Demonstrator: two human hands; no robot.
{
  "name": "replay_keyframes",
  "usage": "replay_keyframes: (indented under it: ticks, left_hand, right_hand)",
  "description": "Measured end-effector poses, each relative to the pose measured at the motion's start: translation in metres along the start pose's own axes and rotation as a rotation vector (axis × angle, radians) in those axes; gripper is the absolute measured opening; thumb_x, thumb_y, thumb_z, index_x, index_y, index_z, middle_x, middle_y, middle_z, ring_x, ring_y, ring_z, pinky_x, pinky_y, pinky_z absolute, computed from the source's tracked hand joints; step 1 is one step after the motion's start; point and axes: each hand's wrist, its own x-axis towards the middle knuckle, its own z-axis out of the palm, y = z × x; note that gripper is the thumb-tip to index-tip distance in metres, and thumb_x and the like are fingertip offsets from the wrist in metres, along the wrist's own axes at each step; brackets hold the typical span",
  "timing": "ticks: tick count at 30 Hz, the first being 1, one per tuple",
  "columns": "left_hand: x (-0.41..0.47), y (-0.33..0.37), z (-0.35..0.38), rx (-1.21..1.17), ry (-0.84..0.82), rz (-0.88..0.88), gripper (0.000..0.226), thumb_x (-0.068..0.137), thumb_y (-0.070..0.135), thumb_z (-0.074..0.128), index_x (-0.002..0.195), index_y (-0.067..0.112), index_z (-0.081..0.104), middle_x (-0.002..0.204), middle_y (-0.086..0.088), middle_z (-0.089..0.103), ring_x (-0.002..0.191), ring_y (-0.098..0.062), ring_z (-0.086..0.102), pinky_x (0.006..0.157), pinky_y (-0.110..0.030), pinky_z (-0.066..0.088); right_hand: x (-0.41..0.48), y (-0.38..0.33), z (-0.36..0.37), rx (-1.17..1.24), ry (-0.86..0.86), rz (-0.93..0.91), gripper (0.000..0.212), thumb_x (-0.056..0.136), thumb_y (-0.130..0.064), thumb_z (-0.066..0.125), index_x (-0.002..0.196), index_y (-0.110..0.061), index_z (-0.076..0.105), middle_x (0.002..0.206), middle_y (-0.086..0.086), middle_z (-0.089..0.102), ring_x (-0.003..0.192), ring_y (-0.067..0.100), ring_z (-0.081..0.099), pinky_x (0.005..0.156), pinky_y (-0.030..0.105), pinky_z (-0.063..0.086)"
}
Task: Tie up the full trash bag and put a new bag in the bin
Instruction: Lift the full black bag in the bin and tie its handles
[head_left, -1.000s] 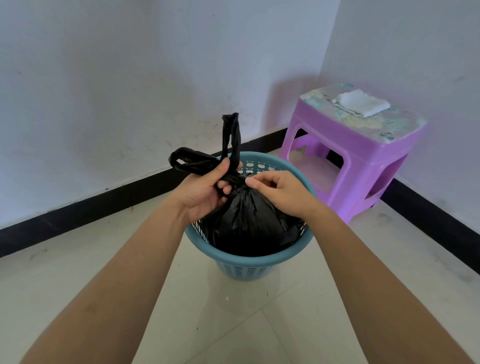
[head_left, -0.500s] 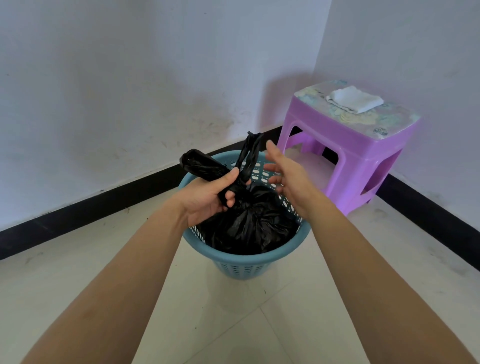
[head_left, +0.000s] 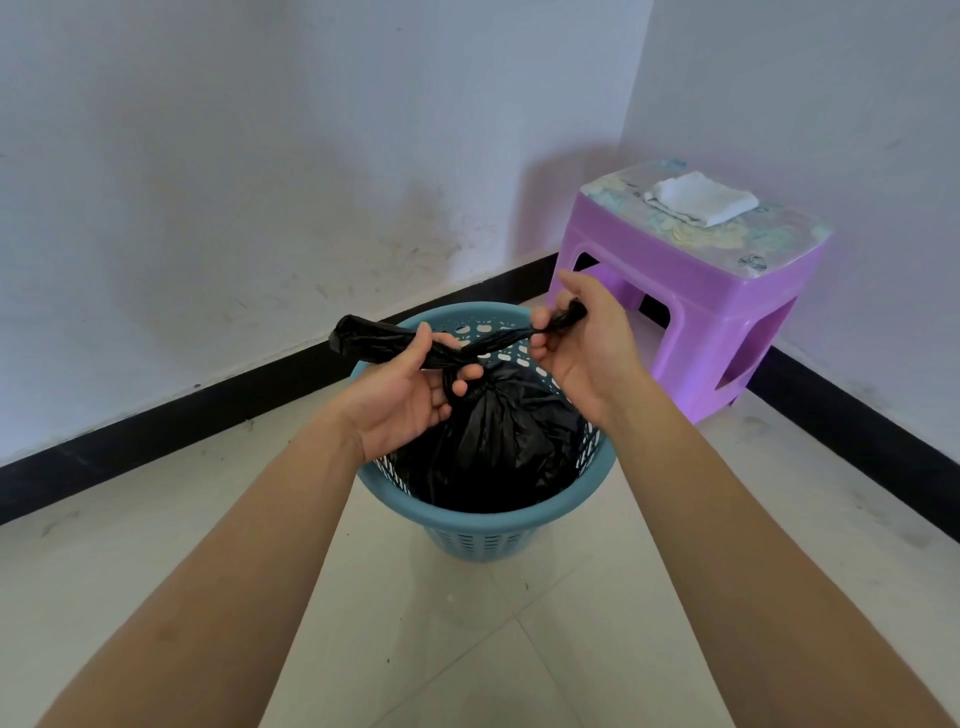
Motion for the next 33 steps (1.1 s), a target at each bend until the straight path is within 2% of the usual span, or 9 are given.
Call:
replay_keyframes:
  ticks: [4, 8, 10, 12, 18, 21, 24, 28, 33]
  left_hand:
    - [-0.002, 0.003, 0.005, 0.018, 0.030, 0.022, 0.044, 0.100, 0.052, 0.038, 0.073, 0.026, 0.061, 0.099, -0.005, 0.074, 0.071, -0.008, 0.057, 0.068, -0.026, 0.038]
    - [-0.003, 0.004, 0.003, 0.031, 0.052, 0.111, 0.019, 0.096, 0.030, 0.058, 0.104, 0.018, 0.071, 0.099, -0.004, 0.072, 0.075, -0.008, 0.057, 0.069, -0.024, 0.039]
    - [-0.002, 0.001, 0.000, 0.035, 0.047, 0.131, 0.009, 0.094, 0.018, 0.062, 0.086, 0.019, 0.065, 0.093, -0.002, 0.071, 0.074, -0.008, 0.061, 0.066, -0.022, 0.043]
    - [0.001, -0.003, 0.000, 0.036, 0.097, 0.149, 0.032, 0.092, 0.008, 0.064, 0.068, 0.023, 0.048, 0.080, 0.000, 0.071, 0.071, -0.010, 0.065, 0.065, -0.023, 0.045]
    - [0.000, 0.002, 0.002, 0.023, 0.183, 0.248, 0.041, 0.083, -0.004, 0.069, 0.067, 0.021, 0.041, 0.081, 0.002, 0.071, 0.074, -0.013, 0.069, 0.071, -0.027, 0.046]
    - [-0.002, 0.003, 0.002, 0.158, 0.186, 0.278, 0.042, 0.077, -0.008, 0.073, 0.067, 0.019, 0.042, 0.079, 0.005, 0.063, 0.083, -0.016, 0.072, 0.074, -0.028, 0.052]
    - [-0.004, 0.007, 0.002, 0.380, 0.205, 0.316, 0.042, 0.076, -0.008, 0.076, 0.067, 0.016, 0.043, 0.085, -0.004, 0.061, 0.091, -0.019, 0.071, 0.081, -0.032, 0.057]
    - [-0.008, 0.019, 0.004, 0.593, 0.181, 0.380, 0.043, 0.078, -0.008, 0.074, 0.066, 0.017, 0.041, 0.088, -0.011, 0.062, 0.088, -0.018, 0.072, 0.086, -0.031, 0.055]
    - [-0.009, 0.029, 0.012, 0.852, 0.138, 0.411, 0.043, 0.074, 0.003, 0.073, 0.059, 0.036, 0.049, 0.085, -0.015, 0.064, 0.100, -0.039, 0.065, 0.093, -0.048, 0.049]
  right_hand:
    - [0.000, 0.001, 0.003, -0.164, -0.051, -0.024, 0.032, 0.082, -0.016, 0.080, 0.080, -0.018, 0.048, 0.060, -0.006, 0.045, 0.049, 0.008, 0.031, 0.045, 0.020, 0.031]
    - [-0.001, 0.001, -0.011, -0.639, -0.062, -0.037, 0.045, 0.071, -0.017, 0.089, 0.111, -0.017, 0.067, 0.063, -0.007, 0.051, 0.043, 0.004, 0.039, 0.048, 0.018, 0.034]
    - [-0.001, -0.001, -0.014, -0.991, -0.053, -0.102, 0.032, 0.072, -0.031, 0.088, 0.101, -0.024, 0.076, 0.064, -0.011, 0.055, 0.047, -0.001, 0.048, 0.057, 0.016, 0.040]
    - [0.001, -0.001, -0.013, -1.121, -0.031, -0.144, 0.020, 0.079, -0.039, 0.081, 0.090, -0.022, 0.079, 0.073, -0.009, 0.065, 0.059, 0.002, 0.054, 0.065, 0.021, 0.045]
    - [0.000, -0.006, -0.011, -1.169, -0.189, 0.118, 0.022, 0.089, -0.043, 0.070, 0.089, -0.021, 0.073, 0.049, -0.013, 0.052, 0.050, 0.007, 0.045, 0.053, 0.021, 0.039]
    - [-0.001, -0.005, -0.019, -1.223, -0.211, 0.165, 0.025, 0.085, -0.051, 0.071, 0.083, -0.027, 0.073, 0.056, -0.014, 0.056, 0.057, 0.010, 0.047, 0.059, 0.024, 0.039]
    - [0.000, -0.006, -0.024, -1.324, -0.197, 0.089, 0.023, 0.081, -0.046, 0.077, 0.092, -0.027, 0.077, 0.085, -0.011, 0.071, 0.077, 0.007, 0.063, 0.074, 0.022, 0.047]
    - [0.007, -0.006, -0.023, -1.231, -0.071, -0.288, 0.026, 0.086, -0.029, 0.075, 0.111, -0.021, 0.073, 0.103, -0.008, 0.073, 0.094, 0.003, 0.066, 0.093, 0.016, 0.048]
    - [0.011, 0.006, -0.019, -1.159, -0.292, -0.363, 0.042, 0.091, -0.002, 0.063, 0.130, -0.017, 0.064, 0.125, -0.009, 0.066, 0.105, -0.018, 0.055, 0.090, -0.004, 0.034]
